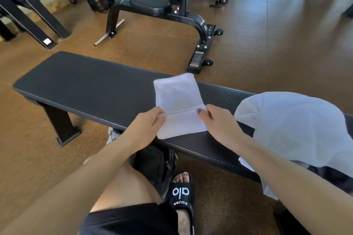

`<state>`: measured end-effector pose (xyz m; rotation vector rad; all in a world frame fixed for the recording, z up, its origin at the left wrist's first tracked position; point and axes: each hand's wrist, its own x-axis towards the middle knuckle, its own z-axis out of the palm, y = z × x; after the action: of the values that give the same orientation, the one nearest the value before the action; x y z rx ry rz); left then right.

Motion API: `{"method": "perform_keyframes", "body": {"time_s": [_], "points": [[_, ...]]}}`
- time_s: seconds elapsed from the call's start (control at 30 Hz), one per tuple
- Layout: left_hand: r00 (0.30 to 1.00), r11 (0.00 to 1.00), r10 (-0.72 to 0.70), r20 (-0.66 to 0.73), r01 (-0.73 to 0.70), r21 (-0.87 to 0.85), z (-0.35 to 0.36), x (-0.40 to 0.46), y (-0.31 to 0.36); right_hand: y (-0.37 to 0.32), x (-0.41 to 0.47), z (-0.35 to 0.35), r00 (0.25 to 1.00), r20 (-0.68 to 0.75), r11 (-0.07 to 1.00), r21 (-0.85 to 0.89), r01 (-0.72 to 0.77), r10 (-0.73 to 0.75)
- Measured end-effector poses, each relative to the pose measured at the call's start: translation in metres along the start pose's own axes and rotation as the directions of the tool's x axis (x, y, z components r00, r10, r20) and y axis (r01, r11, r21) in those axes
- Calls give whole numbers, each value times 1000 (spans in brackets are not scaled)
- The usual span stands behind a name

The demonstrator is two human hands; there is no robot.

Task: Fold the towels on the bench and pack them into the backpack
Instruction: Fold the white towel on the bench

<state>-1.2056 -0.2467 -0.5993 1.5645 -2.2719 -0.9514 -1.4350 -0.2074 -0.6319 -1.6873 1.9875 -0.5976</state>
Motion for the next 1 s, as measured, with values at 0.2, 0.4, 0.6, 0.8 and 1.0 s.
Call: {"method": "perform_keyframes", "body": {"time_s": [0.2,0.4,0.6,0.8,1.0], "points": [[1000,994,-6,-21,8,109,6,8,0,4,-2,13,986,-144,982,-178,61,-87],[996,921,-8,-84,40,388,14,12,-2,4,0,16,967,-227,988,-131,84,-113],[944,539,324,61,-237,808,10,15,8,7,6,9,888,-187,838,-454,302,-421],[875,456,394,280,-451,767,6,19,5,12,0,-5,787,69,609,-593,526,-613],[856,488,433,284,-487,724,4,12,3,19,5,-14,781,190,614,-520,594,-595]]}}
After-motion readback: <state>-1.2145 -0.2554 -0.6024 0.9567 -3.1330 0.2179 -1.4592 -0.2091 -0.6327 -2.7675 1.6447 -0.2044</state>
